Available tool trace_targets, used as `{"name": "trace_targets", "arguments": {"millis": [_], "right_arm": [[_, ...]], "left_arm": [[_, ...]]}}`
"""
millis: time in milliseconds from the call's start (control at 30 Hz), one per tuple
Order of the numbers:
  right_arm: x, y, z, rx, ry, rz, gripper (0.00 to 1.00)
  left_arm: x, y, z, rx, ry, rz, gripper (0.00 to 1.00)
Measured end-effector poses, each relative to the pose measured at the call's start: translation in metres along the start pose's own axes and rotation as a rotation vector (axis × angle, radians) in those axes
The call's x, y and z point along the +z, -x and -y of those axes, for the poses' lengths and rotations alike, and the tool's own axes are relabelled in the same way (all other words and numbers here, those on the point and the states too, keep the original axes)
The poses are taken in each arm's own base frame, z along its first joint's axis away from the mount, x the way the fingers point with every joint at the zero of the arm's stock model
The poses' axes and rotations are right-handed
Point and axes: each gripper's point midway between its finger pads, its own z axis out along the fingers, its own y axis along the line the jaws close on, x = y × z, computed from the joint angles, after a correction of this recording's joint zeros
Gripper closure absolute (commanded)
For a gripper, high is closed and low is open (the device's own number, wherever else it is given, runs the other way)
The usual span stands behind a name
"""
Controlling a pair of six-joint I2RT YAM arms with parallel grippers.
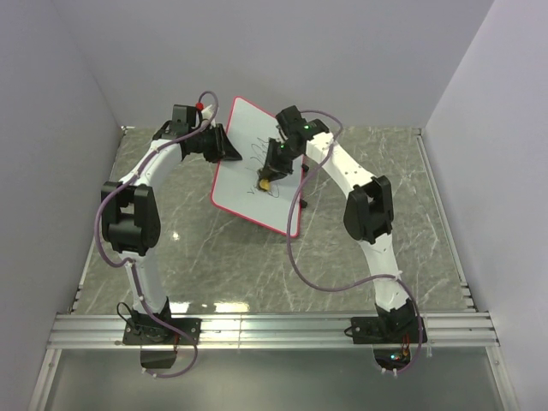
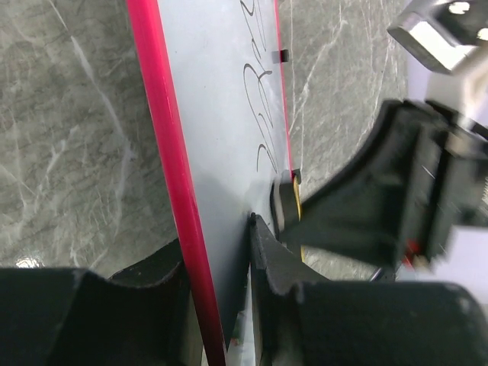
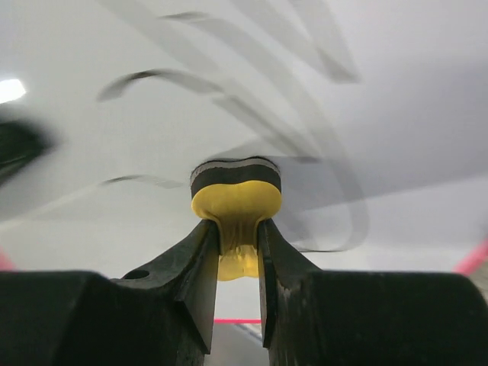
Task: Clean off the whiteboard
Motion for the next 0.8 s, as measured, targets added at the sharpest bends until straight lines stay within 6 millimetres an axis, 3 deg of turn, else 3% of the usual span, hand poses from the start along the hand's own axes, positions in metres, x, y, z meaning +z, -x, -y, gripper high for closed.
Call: {"name": "trace_targets", "arguments": {"millis": [233,367,500,600,800], "right_arm": [[0.003,-0.008,0.082,0.035,-0.245,-0.02,1.0],[0.001,-0.014,0.096,0.03,-0.292,-0.031,1.0],[-0.001,-0.014,0.092,0.009,-0.298,-0.025,1.0],[-0.003,-0.016,0.075,-0.02,-0.282,-0.021,1.0],[-0.005,-0.035,-0.005,-0.171,-0.16,0.006,1.0]], "left_arm": [[-0.001,0.0,-0.001,-0.002,0.006,-0.001,1.0],[-0.001,0.0,0.0,-0.001,0.004,0.0,1.0],[-0.002,0.0,0.001,0.001,0.001,0.001,1.0],[-0.002,0.001,0.002,0.002,0.0,0.002,1.0],[-0.002,-0.001,0.001,0.0,0.003,0.001,1.0]]}}
